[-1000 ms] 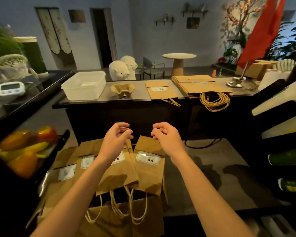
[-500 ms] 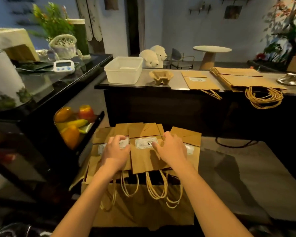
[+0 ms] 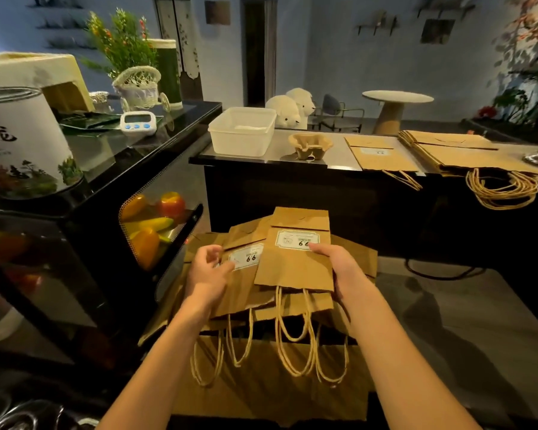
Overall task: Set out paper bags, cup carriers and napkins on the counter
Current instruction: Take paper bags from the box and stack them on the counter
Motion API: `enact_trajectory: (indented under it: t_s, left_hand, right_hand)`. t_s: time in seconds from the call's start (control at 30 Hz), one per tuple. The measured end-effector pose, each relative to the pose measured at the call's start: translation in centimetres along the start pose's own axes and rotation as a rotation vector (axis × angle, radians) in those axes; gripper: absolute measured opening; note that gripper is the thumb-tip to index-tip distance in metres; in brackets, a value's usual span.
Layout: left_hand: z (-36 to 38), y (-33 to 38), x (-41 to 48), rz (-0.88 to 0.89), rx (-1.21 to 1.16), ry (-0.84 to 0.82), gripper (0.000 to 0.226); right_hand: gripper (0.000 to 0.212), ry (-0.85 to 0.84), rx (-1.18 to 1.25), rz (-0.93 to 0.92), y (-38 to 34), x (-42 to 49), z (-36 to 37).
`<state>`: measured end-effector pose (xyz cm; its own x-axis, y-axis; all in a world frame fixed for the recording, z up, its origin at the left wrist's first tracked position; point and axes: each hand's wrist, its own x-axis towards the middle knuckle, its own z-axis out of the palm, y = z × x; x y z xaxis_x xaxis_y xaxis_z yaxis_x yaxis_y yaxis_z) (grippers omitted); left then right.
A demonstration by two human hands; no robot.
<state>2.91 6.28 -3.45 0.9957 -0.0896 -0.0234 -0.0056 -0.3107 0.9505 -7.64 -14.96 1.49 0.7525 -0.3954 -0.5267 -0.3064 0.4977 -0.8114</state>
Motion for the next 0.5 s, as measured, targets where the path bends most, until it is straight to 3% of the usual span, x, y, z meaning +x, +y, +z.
enact_trajectory:
  t_s: [0.3, 0.5]
  left_hand:
    - [1.1, 1.4, -1.0, 0.001, -0.194, -0.052, 0.024]
    - [1.9, 3.3, -1.3, 0.09, -0.205, -0.073, 0.017]
  right_hand:
    - [0.032, -0.062, -0.329, -0.17, 1.6, -0.1, 3.6]
    - [0.029, 0.129, -0.358, -0.232, -0.8, -0.9, 0.6]
